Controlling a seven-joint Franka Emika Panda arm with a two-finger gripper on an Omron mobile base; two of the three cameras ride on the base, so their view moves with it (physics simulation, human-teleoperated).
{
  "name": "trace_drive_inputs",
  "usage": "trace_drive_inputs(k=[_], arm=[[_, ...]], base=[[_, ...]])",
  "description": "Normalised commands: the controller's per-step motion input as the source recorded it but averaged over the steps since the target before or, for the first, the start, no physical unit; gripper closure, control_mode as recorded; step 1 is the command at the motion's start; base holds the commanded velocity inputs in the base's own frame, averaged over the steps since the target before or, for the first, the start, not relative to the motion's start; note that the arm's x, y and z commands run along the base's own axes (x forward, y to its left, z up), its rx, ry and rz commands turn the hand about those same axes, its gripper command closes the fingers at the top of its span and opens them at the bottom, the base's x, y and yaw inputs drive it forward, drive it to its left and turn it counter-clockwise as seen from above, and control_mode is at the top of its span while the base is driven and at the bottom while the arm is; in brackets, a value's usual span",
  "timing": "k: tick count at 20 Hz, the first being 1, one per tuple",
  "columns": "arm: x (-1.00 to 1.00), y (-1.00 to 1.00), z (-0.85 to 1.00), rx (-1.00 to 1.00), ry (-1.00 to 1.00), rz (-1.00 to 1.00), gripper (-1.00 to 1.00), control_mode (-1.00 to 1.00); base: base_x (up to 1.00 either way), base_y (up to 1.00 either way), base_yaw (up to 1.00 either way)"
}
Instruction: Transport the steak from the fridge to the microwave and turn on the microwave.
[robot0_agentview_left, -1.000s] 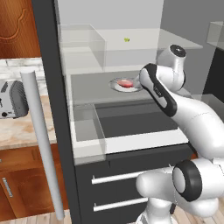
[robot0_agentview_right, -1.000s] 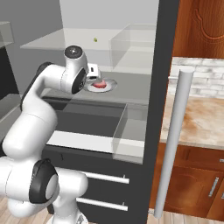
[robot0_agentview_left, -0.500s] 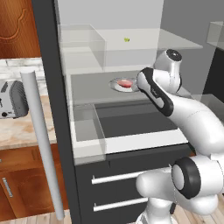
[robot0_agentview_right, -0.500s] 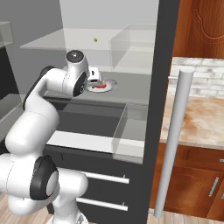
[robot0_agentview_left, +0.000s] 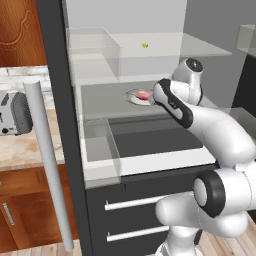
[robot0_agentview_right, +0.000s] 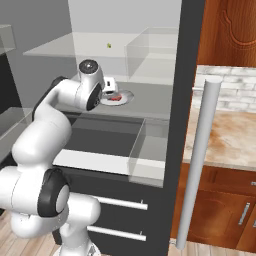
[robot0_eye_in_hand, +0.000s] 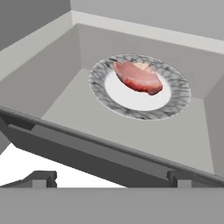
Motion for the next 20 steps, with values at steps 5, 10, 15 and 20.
trace_drive_inputs(k=[5,10,15,20], arm=[[0.26,-0.12,-0.01,0.00,0.00,0.00,-1.00,-1.00],[0.22,-0.08,-0.03,0.01,0.00,0.00,-1.00,-1.00],[0.07,-0.03,-0.07,0.06,0.00,0.00,-1.00,-1.00],[0.15,-0.03,-0.05,0.04,0.00,0.00,-1.00,-1.00]], base=[[0.00,0.00,0.00],[0.00,0.00,0.00],[0.00,0.00,0.00],[0.00,0.00,0.00]])
